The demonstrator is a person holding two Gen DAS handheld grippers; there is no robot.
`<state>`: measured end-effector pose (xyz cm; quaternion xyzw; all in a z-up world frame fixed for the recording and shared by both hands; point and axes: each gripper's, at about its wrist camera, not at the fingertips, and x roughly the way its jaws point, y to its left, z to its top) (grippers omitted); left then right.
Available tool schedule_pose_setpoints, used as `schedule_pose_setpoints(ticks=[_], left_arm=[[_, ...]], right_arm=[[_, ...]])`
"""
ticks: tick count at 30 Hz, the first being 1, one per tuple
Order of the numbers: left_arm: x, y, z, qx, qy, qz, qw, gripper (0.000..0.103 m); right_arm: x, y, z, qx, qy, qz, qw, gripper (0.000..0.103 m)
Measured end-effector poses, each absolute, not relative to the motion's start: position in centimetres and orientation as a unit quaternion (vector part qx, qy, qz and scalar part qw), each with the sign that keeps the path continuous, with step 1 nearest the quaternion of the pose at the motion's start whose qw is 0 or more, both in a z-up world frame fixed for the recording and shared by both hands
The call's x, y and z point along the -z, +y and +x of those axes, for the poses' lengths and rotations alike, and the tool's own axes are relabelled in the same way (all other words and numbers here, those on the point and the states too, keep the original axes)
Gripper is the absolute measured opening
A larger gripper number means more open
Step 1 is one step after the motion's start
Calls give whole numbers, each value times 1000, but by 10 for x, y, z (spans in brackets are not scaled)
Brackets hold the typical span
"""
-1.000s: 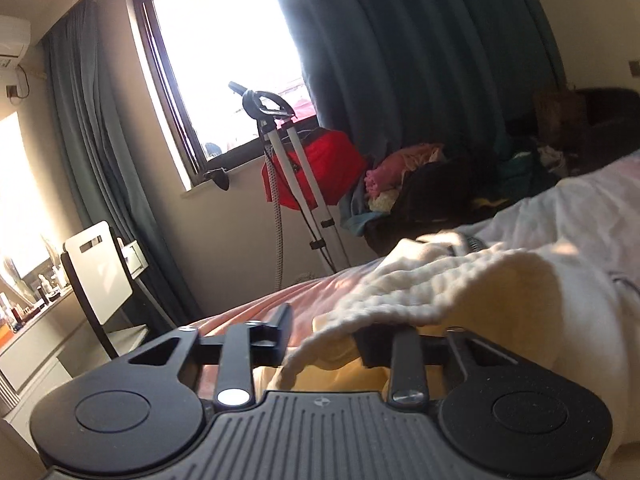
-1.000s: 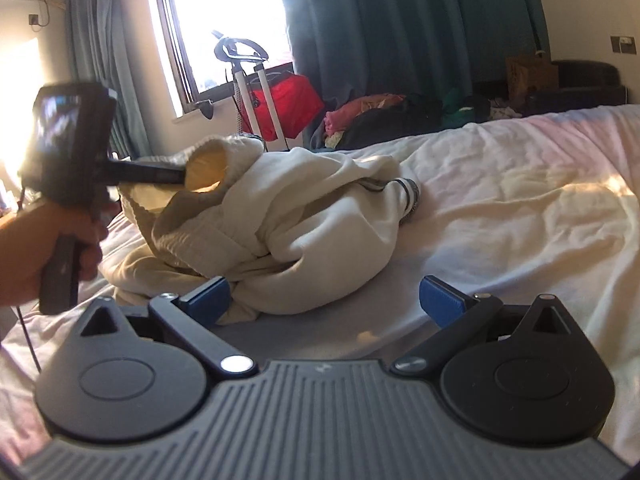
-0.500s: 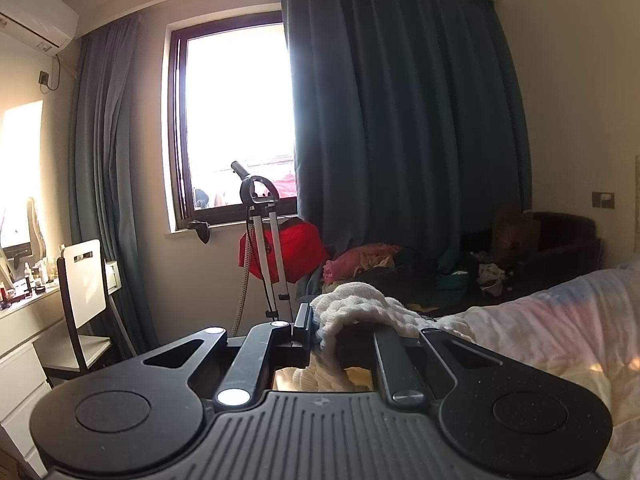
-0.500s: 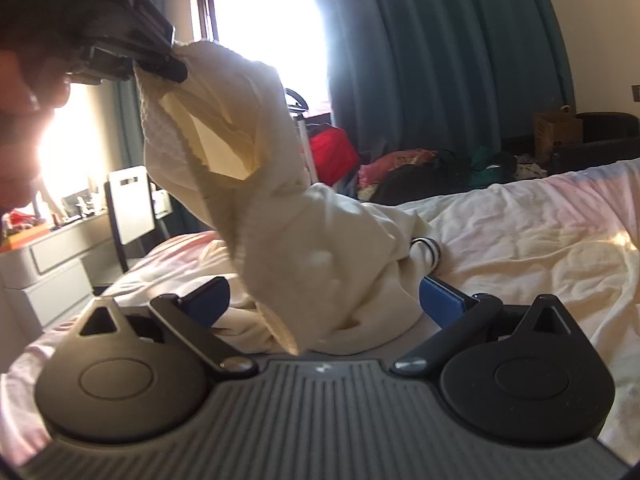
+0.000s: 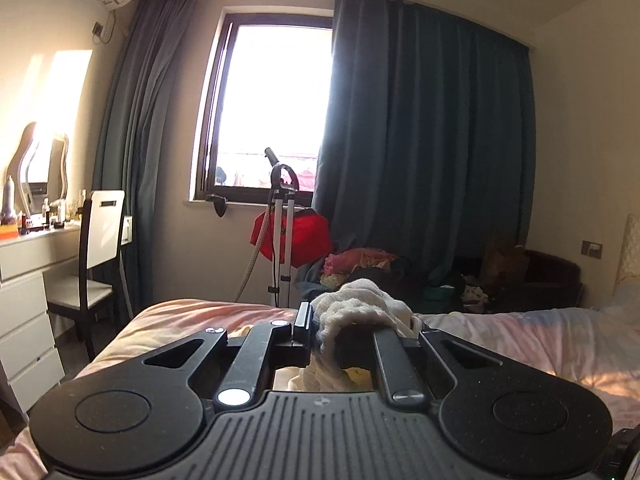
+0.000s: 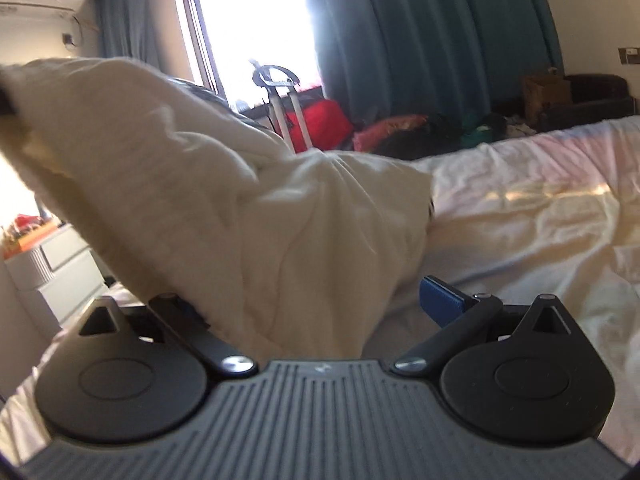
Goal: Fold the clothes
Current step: 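Grasp the ribbed leg cuff with the right tool while the left tool holds the waistband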
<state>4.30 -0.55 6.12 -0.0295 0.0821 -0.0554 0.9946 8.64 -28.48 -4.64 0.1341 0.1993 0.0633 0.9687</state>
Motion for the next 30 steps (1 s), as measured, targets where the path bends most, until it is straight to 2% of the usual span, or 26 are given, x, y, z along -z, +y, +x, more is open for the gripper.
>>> schedule_pose_setpoints(ticks=[3,5,7,10,11,12,15,18,20,24,27,29,30], left_arm=[[-44,19,36,46,77,-67,994,11],[-35,40,33,44,70,-104,991,11],[-26,61,33,38,69,-133,988,11],[-13,93,32,28,70,-175,982,11],[-9,103,34,23,75,-186,979,11],[-5,113,36,18,79,-197,977,11],[5,132,47,9,99,-222,970,11],[12,145,64,1,111,-243,964,11],[16,154,75,-6,116,-255,960,11],[23,178,99,-16,135,-288,948,11],[31,195,106,-14,154,-320,935,11],[35,199,109,-17,165,-329,930,11],[37,200,111,-17,171,-332,927,11]], right_arm=[[59,-272,92,-70,256,111,958,103],[74,-252,98,-68,301,52,950,103],[87,-243,102,-58,318,19,946,98],[88,-256,101,-20,301,50,952,96],[85,-263,99,0,289,65,955,94],[79,-272,94,17,270,81,959,86],[59,-289,77,51,198,118,972,83],[51,-281,73,50,149,98,983,72],[59,-267,82,33,169,69,983,71],[95,-246,113,-22,295,44,954,69],[106,-245,117,-30,317,60,946,69],[98,-246,116,-22,306,52,950,54],[94,-248,114,-25,302,57,951,42]])
